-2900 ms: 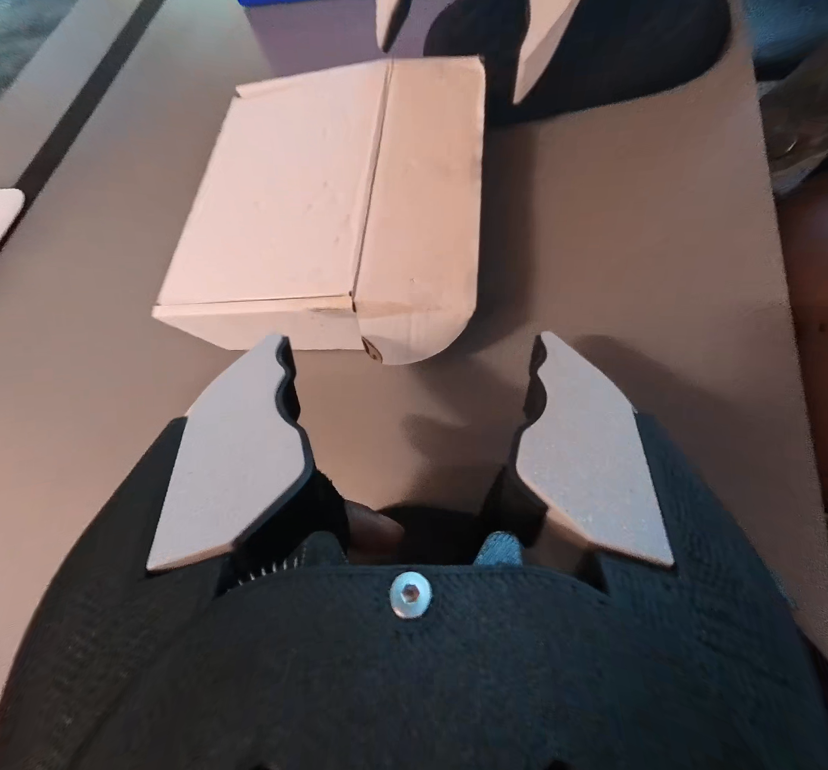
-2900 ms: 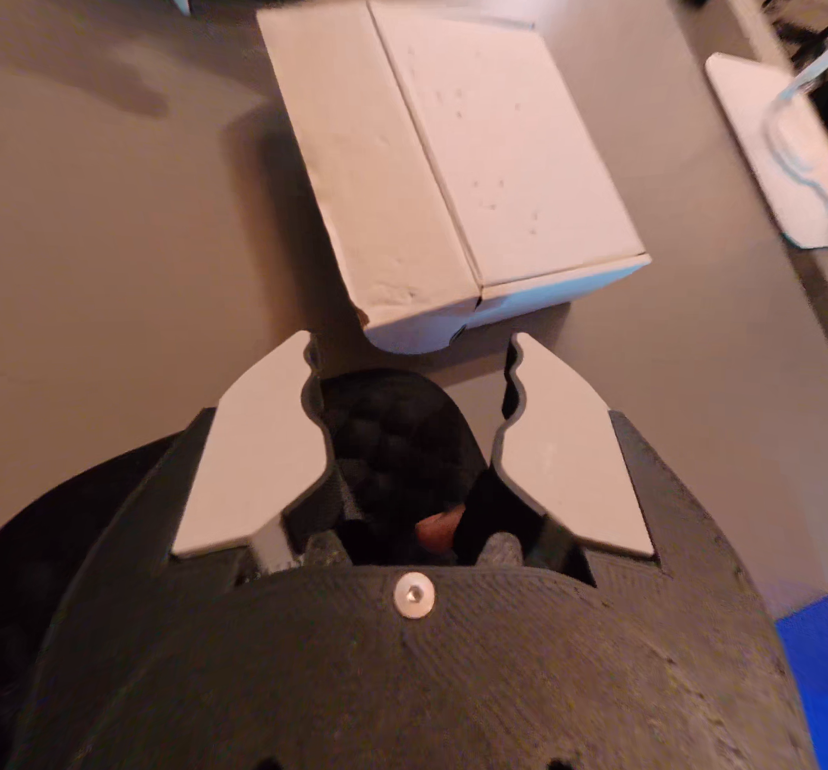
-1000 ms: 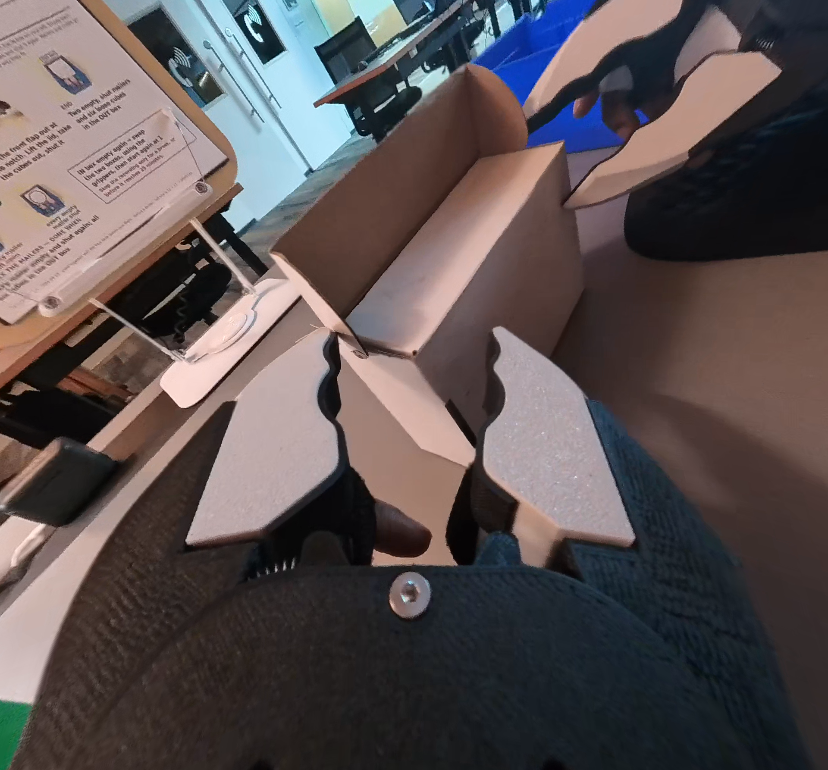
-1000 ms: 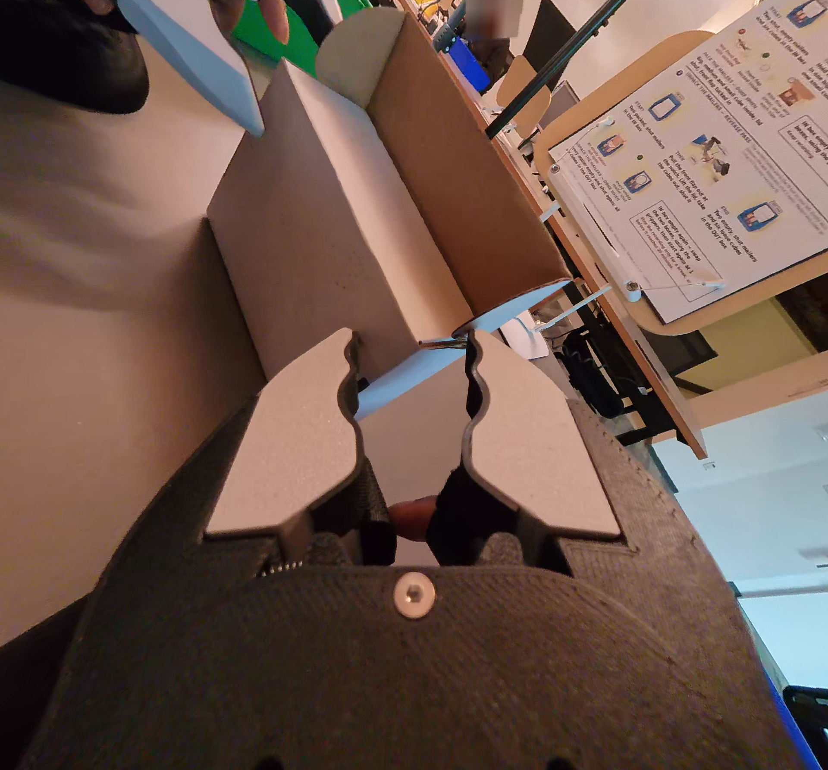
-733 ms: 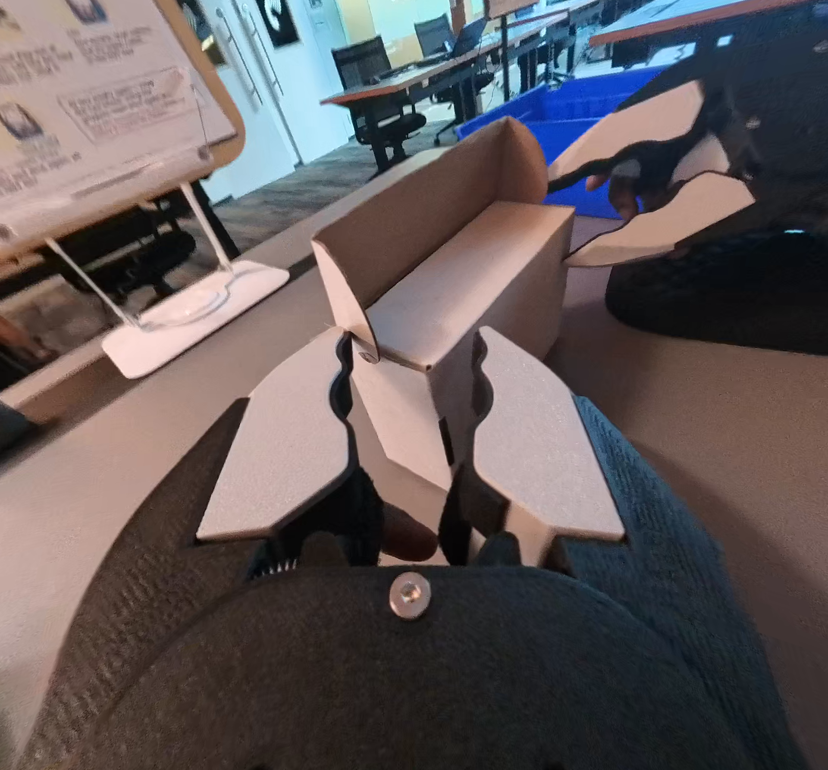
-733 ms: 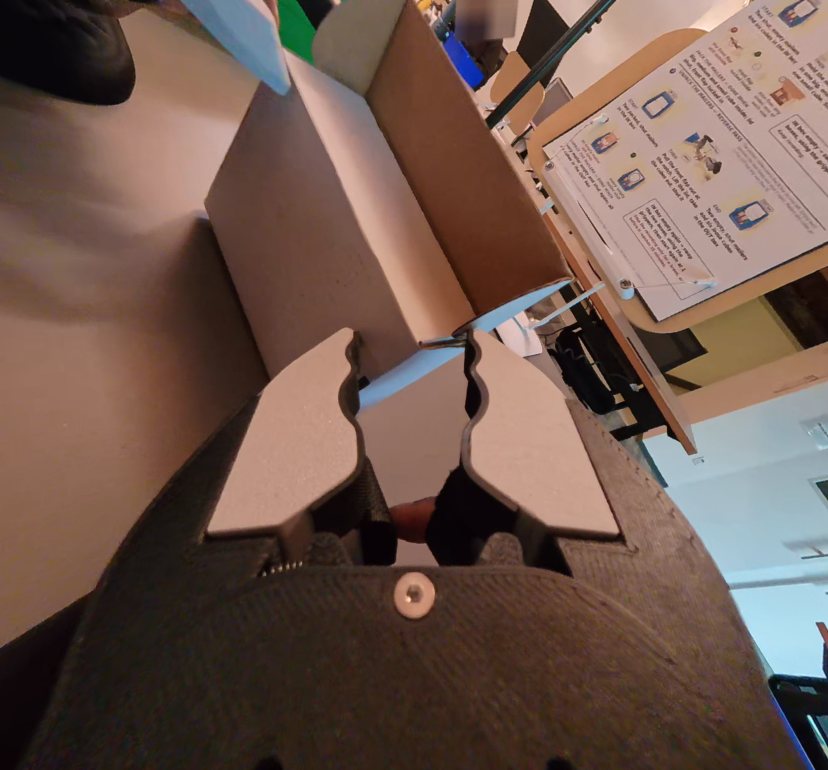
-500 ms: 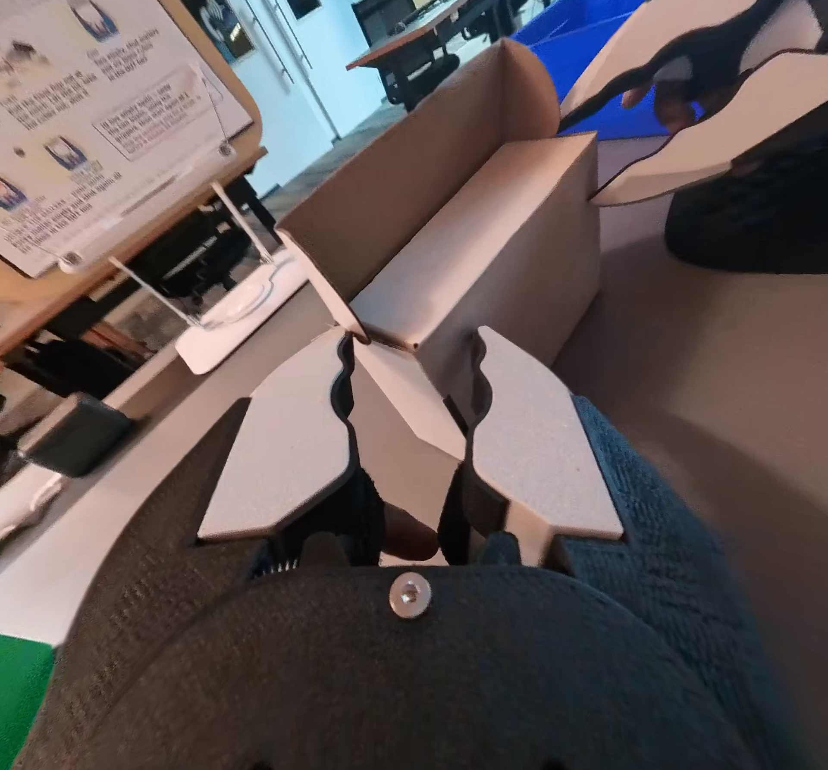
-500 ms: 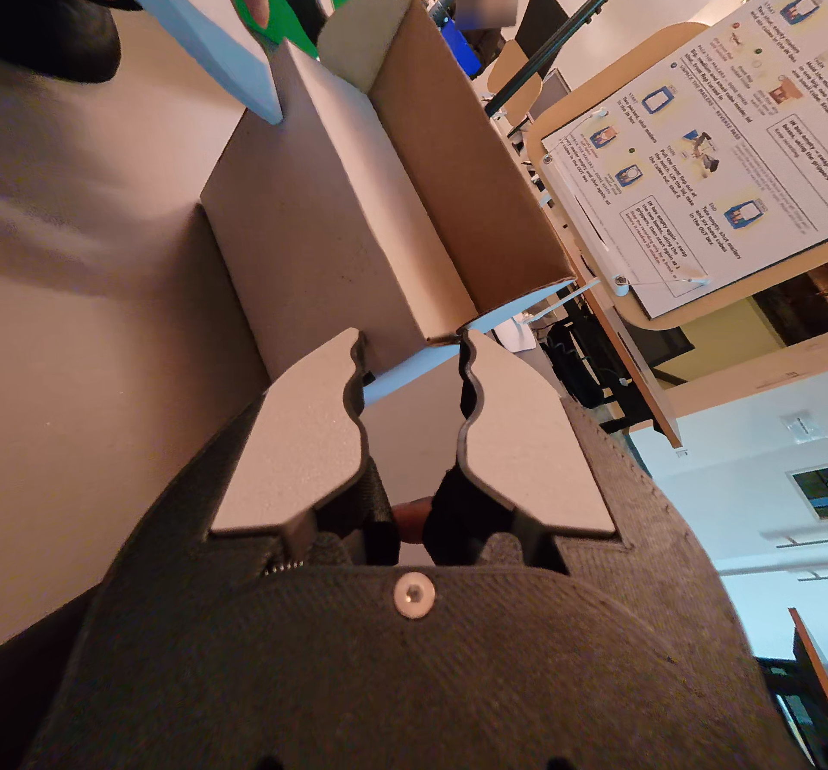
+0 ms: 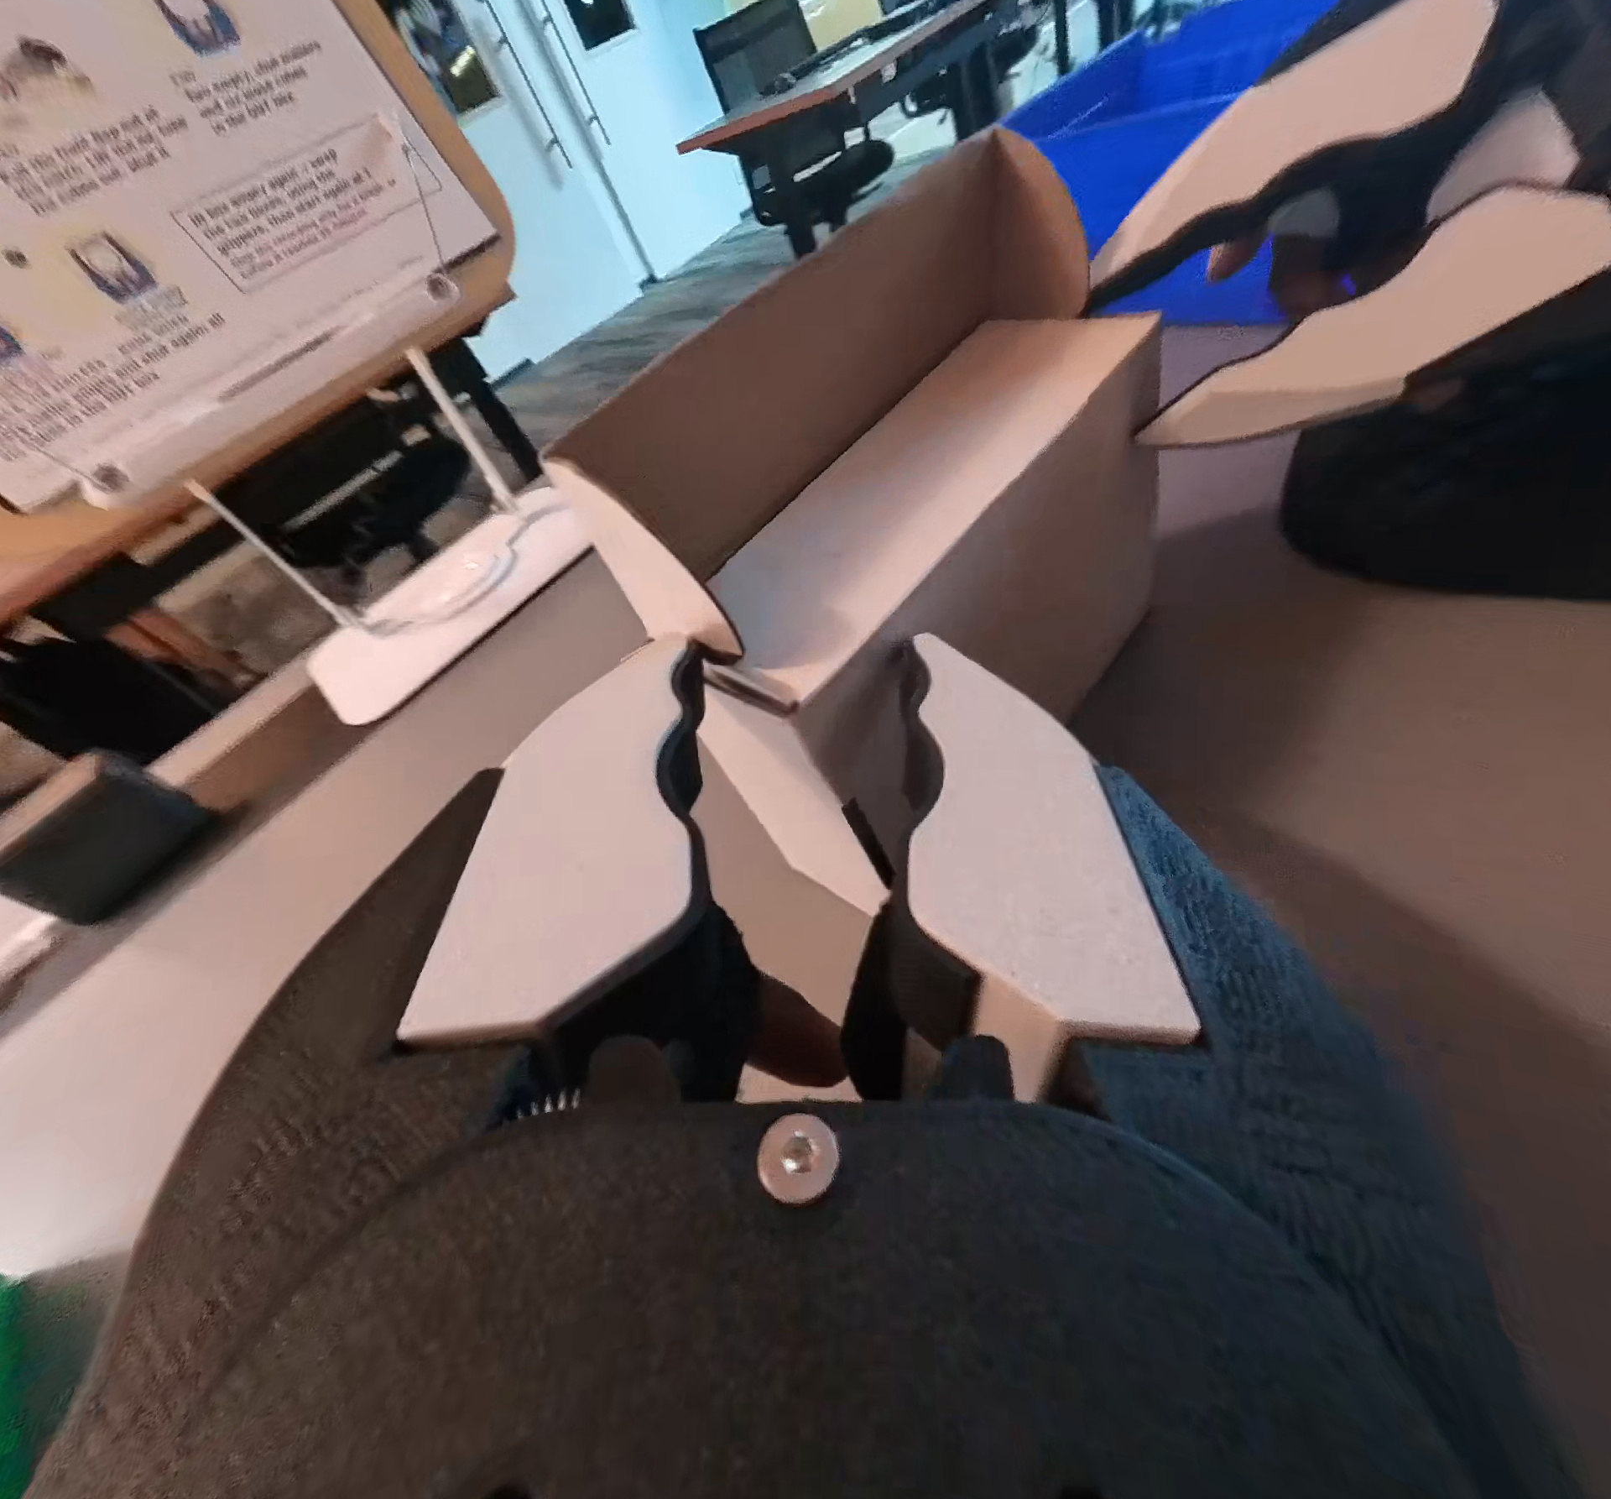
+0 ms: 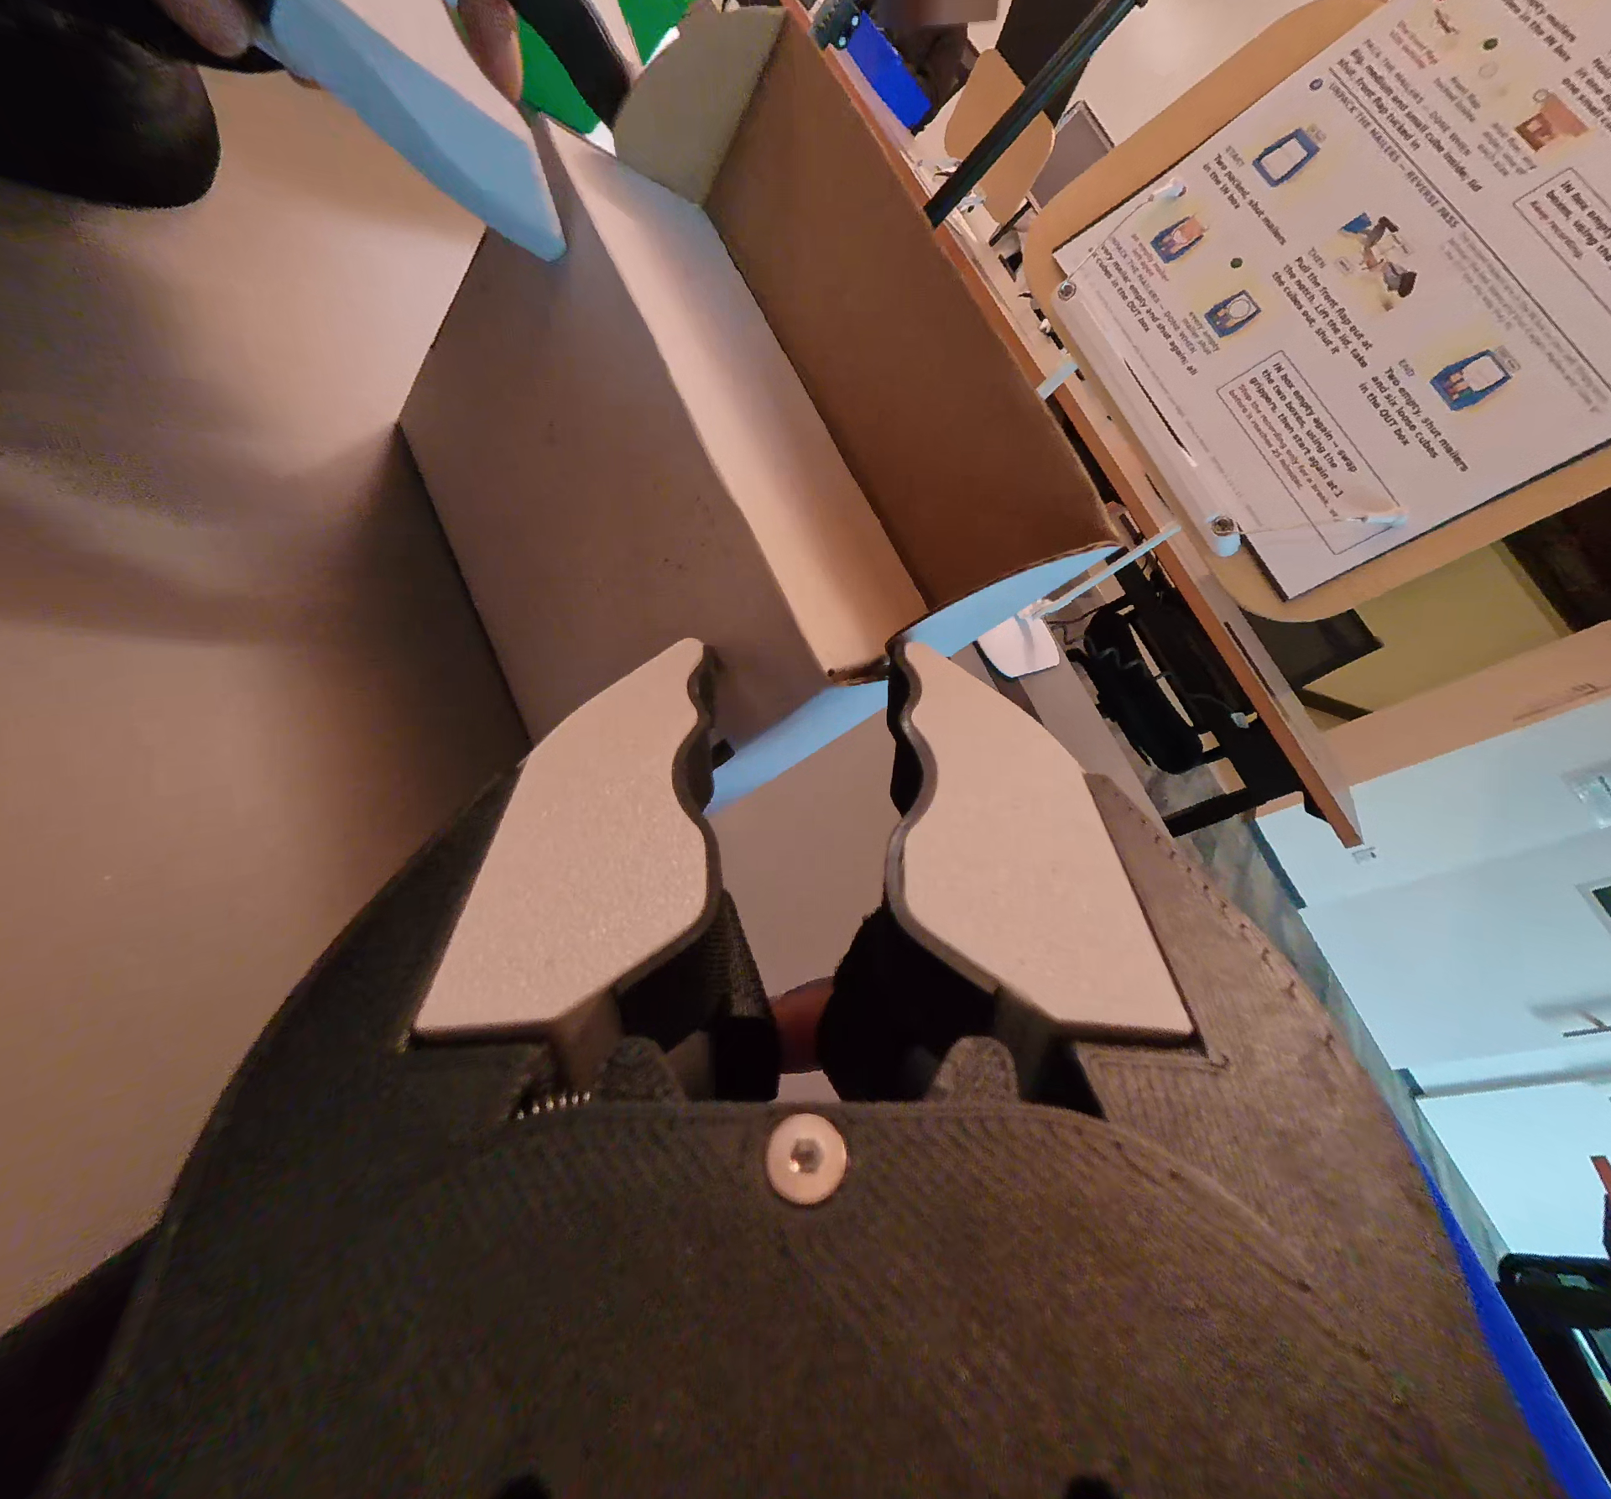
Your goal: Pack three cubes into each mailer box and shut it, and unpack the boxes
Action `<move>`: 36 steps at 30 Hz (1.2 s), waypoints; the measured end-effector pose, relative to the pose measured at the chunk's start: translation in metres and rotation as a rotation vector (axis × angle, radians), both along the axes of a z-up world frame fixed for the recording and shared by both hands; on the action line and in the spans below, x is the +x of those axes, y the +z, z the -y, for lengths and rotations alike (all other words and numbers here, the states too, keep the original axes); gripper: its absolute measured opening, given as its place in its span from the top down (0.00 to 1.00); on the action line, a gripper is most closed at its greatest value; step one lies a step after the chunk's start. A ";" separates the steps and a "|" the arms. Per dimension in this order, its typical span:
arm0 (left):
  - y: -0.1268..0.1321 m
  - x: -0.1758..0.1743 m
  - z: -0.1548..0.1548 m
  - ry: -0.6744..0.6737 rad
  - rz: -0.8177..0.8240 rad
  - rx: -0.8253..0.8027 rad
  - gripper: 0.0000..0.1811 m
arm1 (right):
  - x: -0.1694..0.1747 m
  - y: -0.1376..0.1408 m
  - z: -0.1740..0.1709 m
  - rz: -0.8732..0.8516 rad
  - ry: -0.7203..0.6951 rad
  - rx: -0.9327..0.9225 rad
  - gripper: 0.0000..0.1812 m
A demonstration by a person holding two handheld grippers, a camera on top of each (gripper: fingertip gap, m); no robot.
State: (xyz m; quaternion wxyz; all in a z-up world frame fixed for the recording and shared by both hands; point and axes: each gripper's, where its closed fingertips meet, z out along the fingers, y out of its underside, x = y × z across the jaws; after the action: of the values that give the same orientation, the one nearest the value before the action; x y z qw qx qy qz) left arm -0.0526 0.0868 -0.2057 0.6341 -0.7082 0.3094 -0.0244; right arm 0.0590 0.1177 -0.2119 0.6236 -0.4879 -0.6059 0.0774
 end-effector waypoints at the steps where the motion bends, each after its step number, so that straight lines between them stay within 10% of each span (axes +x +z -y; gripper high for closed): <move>1: 0.000 0.001 0.000 0.007 -0.026 0.016 0.77 | 0.000 0.001 0.000 -0.005 0.003 0.001 0.79; 15: 0.002 -0.009 0.007 -0.022 -0.143 0.070 0.66 | 0.010 0.002 -0.001 0.028 0.031 0.043 0.76; 25: 0.030 0.005 -0.005 -0.284 -0.213 0.082 0.44 | -0.010 0.027 -0.009 0.108 0.229 -0.084 0.39; 36: 0.014 0.006 -0.006 -0.283 -0.213 0.110 0.66 | -0.013 0.026 -0.011 0.079 0.236 0.061 0.70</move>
State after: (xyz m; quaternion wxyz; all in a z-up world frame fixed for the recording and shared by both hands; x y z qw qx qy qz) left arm -0.0469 0.0933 -0.1913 0.6256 -0.6204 0.4724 -0.0213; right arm 0.0464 0.1282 -0.1858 0.6003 -0.3965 -0.6854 0.1123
